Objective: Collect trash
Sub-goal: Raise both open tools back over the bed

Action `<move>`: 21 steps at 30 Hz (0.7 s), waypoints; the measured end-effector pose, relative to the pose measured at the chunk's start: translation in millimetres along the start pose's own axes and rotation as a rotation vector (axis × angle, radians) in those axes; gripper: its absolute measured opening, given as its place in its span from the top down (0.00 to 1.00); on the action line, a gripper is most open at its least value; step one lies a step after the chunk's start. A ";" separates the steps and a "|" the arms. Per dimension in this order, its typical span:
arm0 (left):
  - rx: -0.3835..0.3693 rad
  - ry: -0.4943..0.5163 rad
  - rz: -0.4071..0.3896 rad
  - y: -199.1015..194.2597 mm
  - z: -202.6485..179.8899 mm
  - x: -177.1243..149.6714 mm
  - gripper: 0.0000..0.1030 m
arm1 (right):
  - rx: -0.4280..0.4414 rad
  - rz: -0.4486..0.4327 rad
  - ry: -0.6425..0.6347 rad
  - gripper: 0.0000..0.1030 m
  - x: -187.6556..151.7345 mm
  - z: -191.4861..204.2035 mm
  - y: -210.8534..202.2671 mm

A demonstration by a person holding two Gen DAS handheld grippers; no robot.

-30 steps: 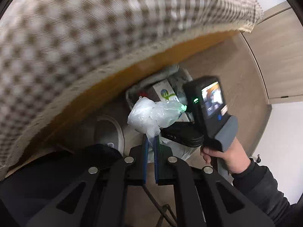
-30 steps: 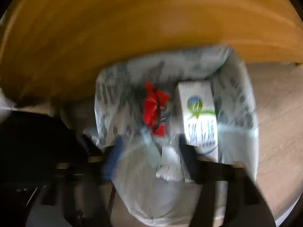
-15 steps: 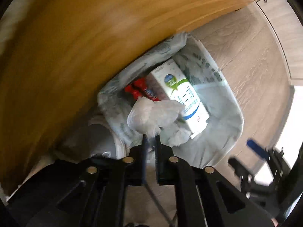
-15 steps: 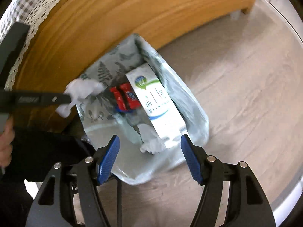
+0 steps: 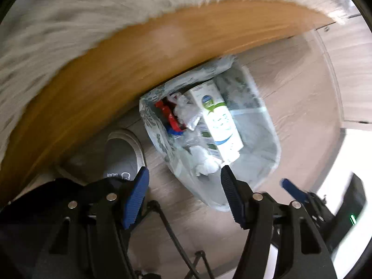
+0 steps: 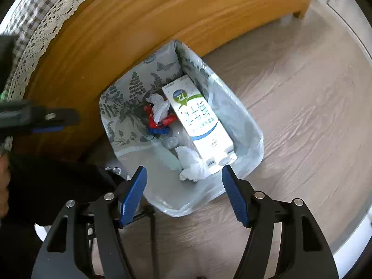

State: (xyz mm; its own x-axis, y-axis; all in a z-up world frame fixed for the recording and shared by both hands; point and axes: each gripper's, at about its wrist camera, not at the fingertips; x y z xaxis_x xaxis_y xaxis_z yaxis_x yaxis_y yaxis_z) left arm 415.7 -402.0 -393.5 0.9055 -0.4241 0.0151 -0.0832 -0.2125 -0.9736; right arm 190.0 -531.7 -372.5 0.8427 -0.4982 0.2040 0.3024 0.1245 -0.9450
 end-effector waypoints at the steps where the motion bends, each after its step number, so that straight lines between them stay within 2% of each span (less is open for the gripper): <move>1: -0.020 -0.003 -0.017 -8.6 2.1 -5.8 0.41 | -0.009 0.004 0.005 0.37 -1.6 2.4 0.8; 3: -0.052 0.016 -0.051 -25.8 3.5 -17.0 0.41 | -0.045 0.008 0.007 0.37 -0.2 6.8 -2.8; 5: -0.086 0.056 -0.100 -46.9 1.2 -24.2 0.41 | -0.035 -0.033 0.014 0.37 4.3 14.0 -22.6; 8: -0.147 0.094 -0.186 -73.4 -6.2 -29.9 0.41 | -0.071 -0.094 -0.029 0.37 10.7 27.0 -54.1; 11: -0.140 0.124 -0.303 -109.3 -6.8 -40.0 0.41 | -0.112 -0.148 -0.068 0.37 14.9 38.9 -82.4; 14: -0.160 0.142 -0.453 -168.6 7.7 -52.6 0.41 | -0.135 -0.227 -0.106 0.37 21.1 57.3 -118.6; 17: -0.150 0.135 -0.570 -217.1 32.0 -58.2 0.37 | -0.133 -0.313 -0.145 0.37 32.9 85.3 -151.3; 21: -0.041 0.067 -0.744 -280.1 94.8 -62.7 0.36 | -0.082 -0.424 -0.210 0.37 54.0 141.5 -181.7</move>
State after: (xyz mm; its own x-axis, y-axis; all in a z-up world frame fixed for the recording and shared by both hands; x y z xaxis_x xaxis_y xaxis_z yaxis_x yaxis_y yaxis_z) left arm 421.6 -232.4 -143.3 0.7016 -0.2076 0.6816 0.5249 -0.4964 -0.6914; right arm 243.5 -459.8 -153.7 0.7270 -0.3049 0.6153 0.6100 -0.1246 -0.7825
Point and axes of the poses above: each gripper's, at about its wrist camera, not at the fingertips, and y roughly the way its jaws point, z to its left, x to its top, and after that the axes turned 5 degrees about -z, right-handed
